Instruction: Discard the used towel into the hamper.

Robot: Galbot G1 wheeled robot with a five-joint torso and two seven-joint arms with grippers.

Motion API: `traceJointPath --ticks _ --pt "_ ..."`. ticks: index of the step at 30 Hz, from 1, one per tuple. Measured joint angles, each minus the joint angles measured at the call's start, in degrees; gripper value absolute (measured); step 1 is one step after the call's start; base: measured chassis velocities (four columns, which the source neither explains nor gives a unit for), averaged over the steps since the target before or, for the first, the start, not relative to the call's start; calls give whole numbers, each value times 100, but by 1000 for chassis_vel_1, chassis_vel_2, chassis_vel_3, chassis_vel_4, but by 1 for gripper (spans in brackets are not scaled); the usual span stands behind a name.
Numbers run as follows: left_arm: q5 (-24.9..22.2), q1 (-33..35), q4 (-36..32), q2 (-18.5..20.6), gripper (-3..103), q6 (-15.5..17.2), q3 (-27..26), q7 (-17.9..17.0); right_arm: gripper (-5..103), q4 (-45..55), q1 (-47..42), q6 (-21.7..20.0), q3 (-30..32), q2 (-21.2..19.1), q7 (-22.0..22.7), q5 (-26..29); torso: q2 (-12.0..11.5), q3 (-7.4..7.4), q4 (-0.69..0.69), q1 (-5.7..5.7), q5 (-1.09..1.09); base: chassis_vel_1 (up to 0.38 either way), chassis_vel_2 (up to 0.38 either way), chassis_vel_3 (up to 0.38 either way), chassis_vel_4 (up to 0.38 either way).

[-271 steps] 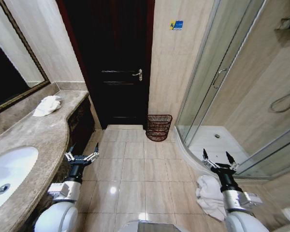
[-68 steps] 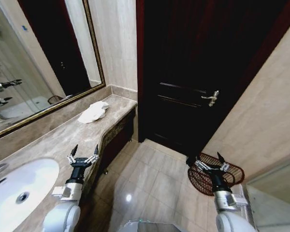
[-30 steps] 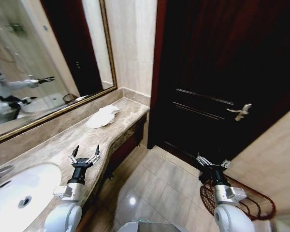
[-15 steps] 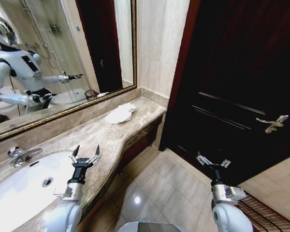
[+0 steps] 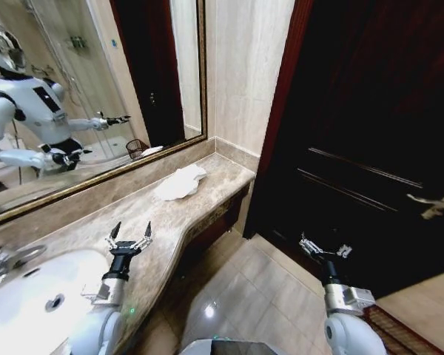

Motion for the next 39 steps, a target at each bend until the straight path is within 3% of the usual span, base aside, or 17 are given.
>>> traceJointPath --ticks 5,8,9,13,14,17,18,20,25,29,34,39 --pt "-4 -56 -209 70 100 335 9 -94 100 -49 58 62 -22 18 51 -23 -1 1 1 2 -2 -150 155 166 -129" --pt "-3 -241 -525 233 100 1016 21 -293 100 -197 147 259 2 39 101 -250 -1 0 -3 1 -2 -62 63 30 -24" --pt "-3 -241 -525 233 100 1016 21 -293 100 -197 147 259 2 39 101 -250 -1 0 -3 1 -2 0 0 0 0" --pt "-331 -825 -810 655 100 2169 125 -718 100 -277 135 321 -10 67 156 -269 2 -2 0 -7 -3 13 -1 -3 11" --pt "-331 -825 -810 655 100 2169 125 -718 100 -277 135 321 -10 67 156 -269 2 -2 0 -7 -3 50 -4 -13 42" --pt "-773 -1374 -930 1109 100 3023 207 -952 100 -347 124 415 9 65 158 -269 3 -2 -2 -7 -2 19 -6 -4 7" --pt "-773 -1374 -930 1109 100 3023 207 -952 100 -347 124 415 9 65 158 -269 3 -2 -2 -7 -2 0 0 0 0" --pt "-985 -1698 -815 1519 100 3401 229 -970 100 -389 116 463 39 53 167 -256 2 -1 -1 -5 -2 0 0 0 0" --pt "-1258 -1979 -619 1952 100 3665 257 -999 100 -454 72 530 60 52 179 -239 2 -1 -1 -3 -2 0 0 0 0" --pt "-1779 -2249 -336 2496 100 3961 312 -1026 100 -535 16 577 67 39 182 -200 2 -1 0 -3 -3 0 0 0 0" --pt "-2100 -2458 122 2918 100 3963 494 -872 100 -561 100 577 74 33 183 -195 2 -1 0 -4 -3 0 0 0 0" --pt "-2849 -2915 541 3278 100 4089 802 -694 100 -574 172 563 83 46 190 -195 2 -1 -2 -3 -1 0 0 0 0"
